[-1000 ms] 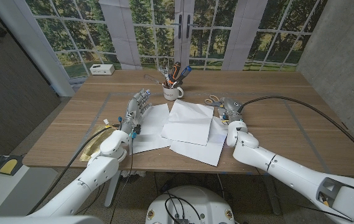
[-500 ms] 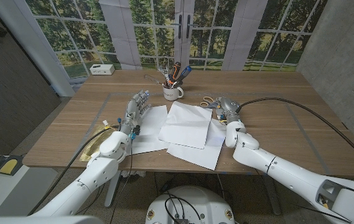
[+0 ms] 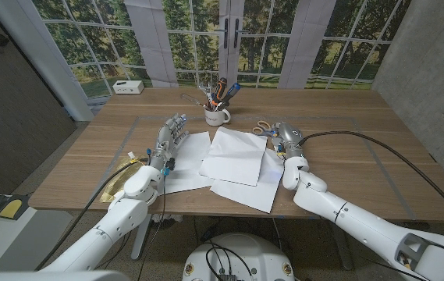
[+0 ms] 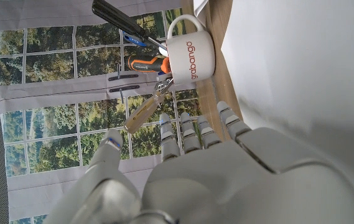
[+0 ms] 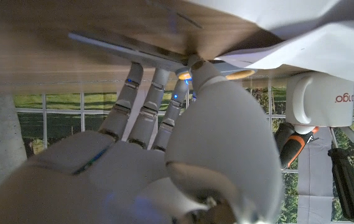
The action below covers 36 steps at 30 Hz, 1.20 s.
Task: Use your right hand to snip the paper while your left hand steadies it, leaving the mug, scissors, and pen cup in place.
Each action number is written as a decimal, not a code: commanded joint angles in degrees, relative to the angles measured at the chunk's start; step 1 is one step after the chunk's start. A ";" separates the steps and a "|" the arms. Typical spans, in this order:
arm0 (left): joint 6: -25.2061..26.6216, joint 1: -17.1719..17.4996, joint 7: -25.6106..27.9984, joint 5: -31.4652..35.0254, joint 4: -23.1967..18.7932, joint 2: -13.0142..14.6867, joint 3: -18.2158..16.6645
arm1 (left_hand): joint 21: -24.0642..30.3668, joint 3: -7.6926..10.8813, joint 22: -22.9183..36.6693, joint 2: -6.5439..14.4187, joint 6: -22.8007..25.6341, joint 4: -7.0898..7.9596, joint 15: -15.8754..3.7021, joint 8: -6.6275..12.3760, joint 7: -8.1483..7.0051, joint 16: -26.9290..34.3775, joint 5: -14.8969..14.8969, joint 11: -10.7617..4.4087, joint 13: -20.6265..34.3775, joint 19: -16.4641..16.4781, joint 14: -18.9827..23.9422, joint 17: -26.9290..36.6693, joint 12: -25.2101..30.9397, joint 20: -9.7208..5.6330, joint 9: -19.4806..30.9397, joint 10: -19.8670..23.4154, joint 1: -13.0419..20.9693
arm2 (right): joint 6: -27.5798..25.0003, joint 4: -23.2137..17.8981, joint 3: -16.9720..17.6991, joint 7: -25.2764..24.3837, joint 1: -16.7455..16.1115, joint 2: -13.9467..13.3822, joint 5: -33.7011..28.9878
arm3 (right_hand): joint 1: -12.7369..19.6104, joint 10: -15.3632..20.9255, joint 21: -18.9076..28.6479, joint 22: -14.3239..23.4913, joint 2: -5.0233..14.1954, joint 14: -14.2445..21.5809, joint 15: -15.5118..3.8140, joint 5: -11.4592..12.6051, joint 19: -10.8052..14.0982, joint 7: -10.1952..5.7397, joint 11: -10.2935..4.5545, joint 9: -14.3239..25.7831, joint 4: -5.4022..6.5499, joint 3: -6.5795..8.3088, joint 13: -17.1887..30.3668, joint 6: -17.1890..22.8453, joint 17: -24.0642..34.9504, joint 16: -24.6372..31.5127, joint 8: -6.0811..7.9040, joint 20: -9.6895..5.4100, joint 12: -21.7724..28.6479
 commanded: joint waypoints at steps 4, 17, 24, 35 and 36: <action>-0.12 0.38 0.18 0.11 -0.51 0.09 -0.03 | -0.20 -0.22 0.28 0.49 0.59 0.02 0.00 0.00 0.05 -0.07 0.20 0.21 0.16 0.60 0.68 0.34 -0.14 -0.13 0.10 0.48 -0.09 | 8.15 1.70 5.86 -9.67 -3.08 2.63 5.49 | 0.61 -1.50 11.84 8.72 0.28 2.90 -11.51 1.26 4.16 0.30 0.54 0.61 -0.09 0.44 1.54 1.16 0.47 -1.15 -0.11 -10.32 0.27; 0.17 0.20 0.29 0.15 -0.45 0.02 0.09 | -0.50 -0.28 0.29 0.54 1.08 0.04 -0.05 0.05 0.35 -0.08 0.20 0.16 0.18 0.80 0.73 0.35 -0.23 -0.22 0.11 0.62 -0.17 | 12.58 0.78 8.21 -11.97 -4.63 1.67 7.16 | 1.39 -3.34 14.76 9.28 0.13 2.53 -11.55 1.91 2.03 -0.22 -0.22 1.29 -0.08 0.54 2.00 -0.23 1.73 -3.05 -1.74 -11.23 0.17; 0.30 -0.23 0.31 0.42 -0.37 0.06 0.18 | -0.67 -0.30 0.29 0.60 1.22 0.06 -0.02 0.03 0.34 -0.10 0.21 0.08 0.19 0.91 0.70 0.35 -0.30 -0.26 0.11 0.66 -0.19 | 17.13 0.81 10.42 -13.21 -5.24 1.67 9.07 | 1.78 -3.34 16.09 9.43 0.02 2.68 -11.56 2.03 1.49 -0.27 -0.41 1.43 -0.07 0.53 2.03 -0.20 2.31 -3.63 -2.27 -11.28 0.34; 0.73 -0.29 1.02 0.73 -0.95 0.25 0.07 | -0.89 -0.31 0.30 0.69 1.28 0.09 -0.03 -0.05 0.34 -0.11 0.22 0.07 0.20 1.03 0.71 0.35 -0.37 -0.29 0.12 0.76 -0.21 | 24.34 1.10 12.82 -12.25 -5.90 0.58 11.44 | 1.99 -3.43 17.92 9.51 -0.13 3.24 -11.54 2.16 0.72 -0.63 -0.93 1.51 0.11 0.44 2.00 0.13 3.08 -4.36 -2.97 -11.38 0.51; 0.75 -0.30 1.05 0.78 -1.03 0.27 0.08 | -0.95 -0.32 0.30 0.71 1.30 0.09 0.01 -0.06 0.37 -0.10 0.22 0.10 0.21 1.04 0.76 0.35 -0.41 -0.33 0.12 0.71 -0.22 | 24.96 1.09 13.08 -12.13 -6.02 0.53 11.73 | 1.98 -3.42 18.05 9.51 -0.14 3.25 -11.54 2.16 0.61 -0.69 -0.89 1.52 0.13 0.42 1.96 0.14 3.14 -4.42 -3.03 -11.35 0.51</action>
